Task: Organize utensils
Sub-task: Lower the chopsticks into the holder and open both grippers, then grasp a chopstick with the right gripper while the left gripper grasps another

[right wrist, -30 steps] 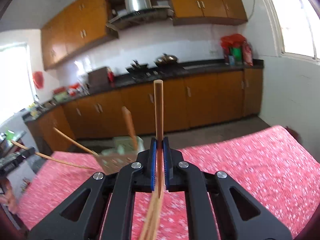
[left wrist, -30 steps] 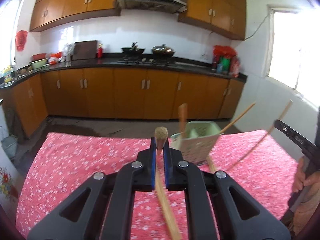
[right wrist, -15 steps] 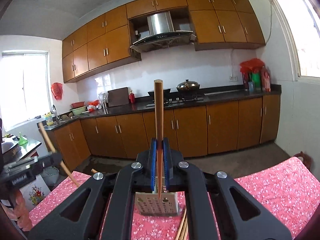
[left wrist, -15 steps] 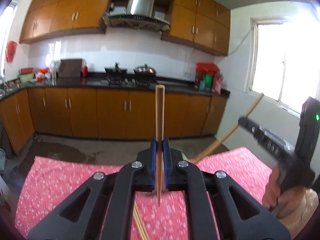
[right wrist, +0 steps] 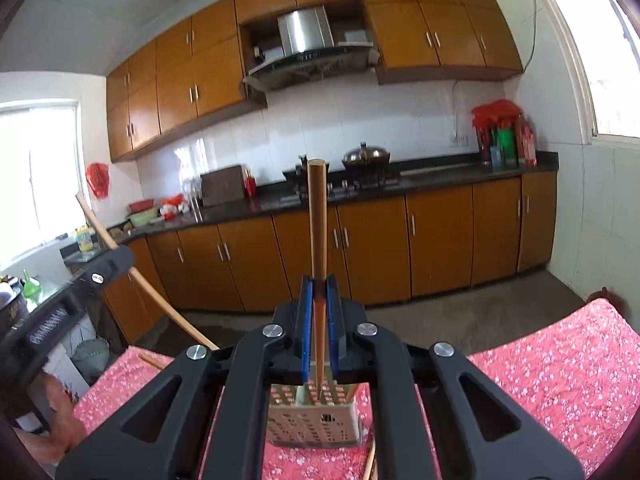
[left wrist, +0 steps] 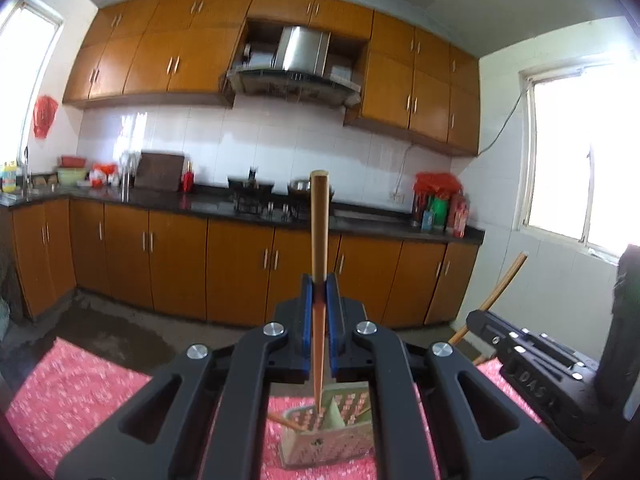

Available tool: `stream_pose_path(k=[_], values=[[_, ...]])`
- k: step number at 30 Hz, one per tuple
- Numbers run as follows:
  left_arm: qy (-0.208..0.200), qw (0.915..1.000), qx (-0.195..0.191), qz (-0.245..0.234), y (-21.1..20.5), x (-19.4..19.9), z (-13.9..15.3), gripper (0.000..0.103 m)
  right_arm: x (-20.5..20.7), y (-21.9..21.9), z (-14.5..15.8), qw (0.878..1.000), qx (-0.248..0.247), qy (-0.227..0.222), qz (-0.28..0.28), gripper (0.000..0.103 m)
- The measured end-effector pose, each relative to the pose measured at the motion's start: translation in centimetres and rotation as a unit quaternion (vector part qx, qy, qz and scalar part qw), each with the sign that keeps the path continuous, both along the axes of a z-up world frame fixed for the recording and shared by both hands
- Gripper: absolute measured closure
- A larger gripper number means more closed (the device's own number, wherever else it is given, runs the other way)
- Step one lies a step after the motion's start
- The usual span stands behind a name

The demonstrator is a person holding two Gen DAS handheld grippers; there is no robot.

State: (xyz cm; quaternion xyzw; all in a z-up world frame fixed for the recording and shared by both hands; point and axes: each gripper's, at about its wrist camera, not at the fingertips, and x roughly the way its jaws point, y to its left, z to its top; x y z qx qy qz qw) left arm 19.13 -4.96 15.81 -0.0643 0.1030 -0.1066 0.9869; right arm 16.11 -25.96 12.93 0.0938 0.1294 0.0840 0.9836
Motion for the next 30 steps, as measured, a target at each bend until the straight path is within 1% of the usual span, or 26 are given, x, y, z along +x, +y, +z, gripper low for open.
stream_pose_path(k=[3, 5, 6, 7, 9, 11, 14, 17, 18, 19, 21, 23, 24, 26, 27, 28, 29, 30], values=[[0.030, 0.9995, -0.001, -0.003, 0.1, 1.4, -1.9, 0.095, 0.3, -0.1, -0.9, 1.000, 0.001, 0.014, 0.002, 0.095], [0.038, 0.9993, -0.003, 0.000, 0.4, 1.7, -2.5, 0.094, 0.2, -0.2, -1.0, 1.000, 0.004, 0.016, 0.006, 0.094], [0.041, 0.9992, -0.005, 0.001, 0.6, 1.8, -2.7, 0.093, 0.1, -0.2, -0.9, 1.000, 0.002, 0.015, 0.006, 0.090], [0.043, 0.9991, -0.006, 0.001, 0.8, 1.8, -2.7, 0.093, -0.1, -0.2, -0.6, 1.000, 0.000, 0.011, 0.004, 0.084], [0.042, 0.9990, -0.011, 0.002, 1.3, 1.5, -2.8, 0.090, -0.6, -0.5, -0.1, 1.000, 0.000, 0.002, 0.000, 0.076], [0.036, 0.9991, -0.020, 0.006, 2.2, 0.8, -2.3, 0.081, -1.4, -1.1, 0.4, 1.000, 0.001, -0.008, -0.006, 0.076], [0.028, 0.9988, -0.037, 0.013, 4.0, -1.0, -1.6, 0.076, -2.4, -2.2, 0.7, 1.000, -0.002, -0.010, -0.027, 0.076], [0.030, 0.9979, -0.045, 0.034, 6.4, -3.2, -1.7, 0.072, -3.5, -4.2, -0.4, 0.999, 0.002, 0.006, -0.051, 0.076], [0.034, 0.9976, -0.046, 0.040, 7.1, -3.8, -2.0, 0.071, -3.6, -4.9, -1.2, 0.998, 0.003, 0.019, -0.058, 0.076], [0.042, 0.9968, -0.044, 0.051, 8.2, -4.5, -2.7, 0.069, -3.6, -5.7, -2.5, 0.997, 0.005, 0.043, -0.065, 0.076], [0.070, 0.9943, -0.031, 0.074, 9.7, -5.1, -4.8, 0.069, -3.2, -6.6, -5.2, 0.994, 0.007, 0.090, -0.066, 0.076], [0.102, 0.9910, -0.016, 0.086, 10.8, -5.0, -7.1, 0.069, -2.5, -6.8, -9.2, 0.986, 0.003, 0.154, -0.060, 0.076], [0.127, 0.9879, -0.008, 0.090, 11.2, -4.7, -8.7, 0.069, -2.2, -6.7, -11.6, 0.980, 0.003, 0.192, -0.048, 0.078], [0.181, 0.9792, 0.002, 0.091, 11.9, -4.1, -12.0, 0.069, -1.9, -6.0, -14.7, 0.971, 0.008, 0.238, -0.022, 0.082], [0.202, 0.9753, 0.004, 0.090, 12.0, -3.9, -13.3, 0.069, -1.8, -5.5, -16.1, 0.966, 0.008, 0.260, -0.011, 0.085], [0.225, 0.9705, 0.008, 0.087, 12.1, -3.7, -14.9, 0.069, -2.1, -4.7, -17.9, 0.960, 0.005, 0.279, 0.002, 0.086], [0.239, 0.9673, 0.010, 0.083, 12.1, -3.7, -16.0, 0.070, -2.1, -3.9, -19.0, 0.956, 0.000, 0.293, 0.012, 0.086], [0.251, 0.9647, 0.012, 0.079, 12.0, -3.8, -17.1, 0.070, -2.1, -3.6, -19.6, 0.954, -0.003, 0.299, 0.017, 0.088]])
